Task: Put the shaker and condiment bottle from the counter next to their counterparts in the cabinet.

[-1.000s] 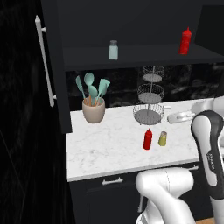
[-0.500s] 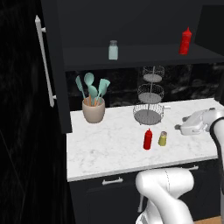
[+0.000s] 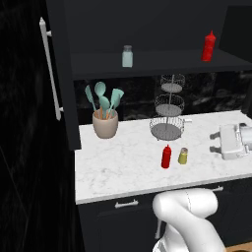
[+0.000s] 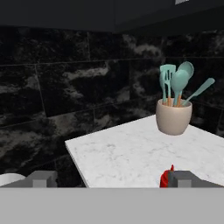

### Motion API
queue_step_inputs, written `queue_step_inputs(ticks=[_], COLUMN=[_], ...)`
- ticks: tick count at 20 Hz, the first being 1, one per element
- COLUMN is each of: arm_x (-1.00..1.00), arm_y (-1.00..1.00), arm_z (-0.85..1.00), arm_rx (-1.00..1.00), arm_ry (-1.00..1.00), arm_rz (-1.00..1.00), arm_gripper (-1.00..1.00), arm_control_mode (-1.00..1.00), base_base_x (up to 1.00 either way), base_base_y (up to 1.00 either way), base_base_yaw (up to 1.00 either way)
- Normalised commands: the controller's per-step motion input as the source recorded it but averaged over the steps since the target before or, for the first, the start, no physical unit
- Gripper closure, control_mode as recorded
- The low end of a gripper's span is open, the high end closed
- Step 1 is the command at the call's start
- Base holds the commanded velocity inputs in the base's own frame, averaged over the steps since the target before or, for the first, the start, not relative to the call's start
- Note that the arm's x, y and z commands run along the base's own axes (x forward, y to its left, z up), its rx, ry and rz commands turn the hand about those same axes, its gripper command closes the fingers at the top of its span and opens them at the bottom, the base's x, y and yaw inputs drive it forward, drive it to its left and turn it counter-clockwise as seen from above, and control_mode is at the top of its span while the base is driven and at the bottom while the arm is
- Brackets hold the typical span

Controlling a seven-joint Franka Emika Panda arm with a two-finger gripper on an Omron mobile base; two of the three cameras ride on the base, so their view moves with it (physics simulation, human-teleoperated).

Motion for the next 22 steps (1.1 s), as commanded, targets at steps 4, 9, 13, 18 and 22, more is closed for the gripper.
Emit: queue_step_inputs(ticks=[4, 9, 13, 18, 22], arm_x=[0.14, 0.28, 0.17, 0.03, 0.07], arm_y=[-0.03, 0.00, 0.00, 0.00, 0.00], arm_z=[-0.05, -0.17, -0.35, -0.41, -0.35], arm_rx=[0.00, 0.00, 0.00, 0.00, -0.04], arm_ry=[0.04, 0.10, 0.07, 0.00, 0.00], arm_rz=[0.01, 0.00, 0.00, 0.00, 0.00], arm_gripper=[-1.00, -1.00, -1.00, -1.00, -1.00], arm_control_mode=[-1.00, -1.00, -1.00, -1.00, -1.00], base_base_x=[0.00, 0.00, 0.00, 0.00, 0.00], base_base_y=[0.00, 0.00, 0.00, 0.00, 0.00], base_base_yaw=[0.00, 0.00, 0.00, 0.00, 0.00])
